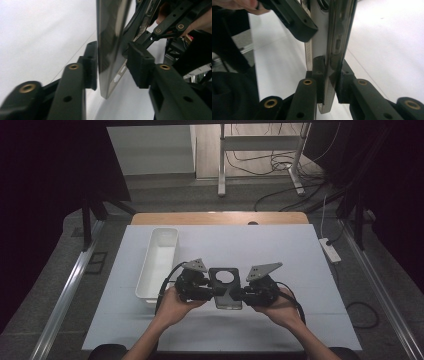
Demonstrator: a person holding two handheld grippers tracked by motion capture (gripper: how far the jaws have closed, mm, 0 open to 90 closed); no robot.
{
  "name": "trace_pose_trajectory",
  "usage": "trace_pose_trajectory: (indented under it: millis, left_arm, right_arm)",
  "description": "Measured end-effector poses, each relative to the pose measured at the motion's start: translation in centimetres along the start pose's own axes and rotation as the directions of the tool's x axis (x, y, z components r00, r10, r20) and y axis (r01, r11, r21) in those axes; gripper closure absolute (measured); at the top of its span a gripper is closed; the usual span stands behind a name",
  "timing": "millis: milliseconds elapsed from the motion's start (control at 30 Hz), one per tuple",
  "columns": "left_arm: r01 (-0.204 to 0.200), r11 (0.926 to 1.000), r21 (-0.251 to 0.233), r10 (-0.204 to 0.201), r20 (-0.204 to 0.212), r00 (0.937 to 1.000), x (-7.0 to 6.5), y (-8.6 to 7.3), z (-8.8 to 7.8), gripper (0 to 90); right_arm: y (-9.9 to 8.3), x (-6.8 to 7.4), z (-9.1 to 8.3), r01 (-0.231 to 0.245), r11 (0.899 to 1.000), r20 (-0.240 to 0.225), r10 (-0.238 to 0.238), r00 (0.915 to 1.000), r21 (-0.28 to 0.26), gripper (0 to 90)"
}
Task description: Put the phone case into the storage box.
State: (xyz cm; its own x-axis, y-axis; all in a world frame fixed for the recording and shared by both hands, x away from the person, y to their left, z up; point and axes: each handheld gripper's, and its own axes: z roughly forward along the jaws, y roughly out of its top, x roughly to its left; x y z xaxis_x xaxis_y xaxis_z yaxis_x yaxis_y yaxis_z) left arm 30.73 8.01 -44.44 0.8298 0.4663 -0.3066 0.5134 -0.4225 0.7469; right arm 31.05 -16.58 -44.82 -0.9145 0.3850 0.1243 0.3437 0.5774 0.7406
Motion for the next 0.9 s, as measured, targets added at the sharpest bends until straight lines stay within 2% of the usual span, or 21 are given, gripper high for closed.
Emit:
trace_pose_trajectory:
  millis: [100, 200, 333, 367, 467, 700, 767, 900]
  left_arm:
    - [0.001, 1.0, 0.0, -0.001, -0.033, 0.9995, 0.1, 0.0, -0.1, 52.6]
    - [0.009, 0.9999, -0.011, -0.01, -0.077, 0.997, 0.2, -0.1, -0.2, 39.4]
    - [0.011, 0.9999, -0.004, -0.011, -0.096, 0.9953, 0.3, -0.1, -0.2, 28.7]
    - [0.012, 0.9999, -0.005, -0.012, -0.112, 0.9937, 0.4, -0.2, -0.2, 28.7]
    - [0.01, 0.9999, -0.006, -0.011, -0.135, 0.9908, 0.4, -0.3, -0.2, 19.8]
    - [0.021, 0.9997, -0.013, -0.023, -0.192, 0.9811, 0.8, -0.7, -0.1, 9.6]
    - [0.033, 0.9994, -0.012, -0.035, -0.213, 0.9765, 0.9, -0.8, -0.1, 5.9]
    - [0.051, 0.9985, -0.022, -0.055, -0.236, 0.9701, 1.1, -0.9, -0.2, 3.6]
  right_arm:
    - [-0.1, -0.1, -0.1, 0.002, 1.0, 0.012, -0.002, 0.9999, -0.003, 79.8]
    - [-0.2, -0.3, -0.4, -0.006, 1.0, 0.05, 0.006, 0.9987, -0.01, 79.8]
    - [-0.2, -0.4, -0.7, -0.015, 1.0, 0.085, 0.017, 0.9962, -0.019, 79.8]
    - [-0.2, -0.5, -0.8, -0.017, 1.0, 0.097, 0.019, 0.9951, -0.023, 79.8]
    - [-0.2, -0.6, -0.9, -0.029, 0.999, 0.124, 0.032, 0.9918, -0.027, 79.8]
    - [-0.3, -0.8, -1.2, -0.066, 0.997, 0.184, 0.072, 0.9803, -0.036, 79.8]
    - [-0.3, -0.8, -1.2, -0.084, 0.996, 0.203, 0.089, 0.9751, -0.036, 79.8]
    - [-0.3, -0.8, -1.1, -0.101, 0.994, 0.207, 0.108, 0.9725, -0.043, 79.8]
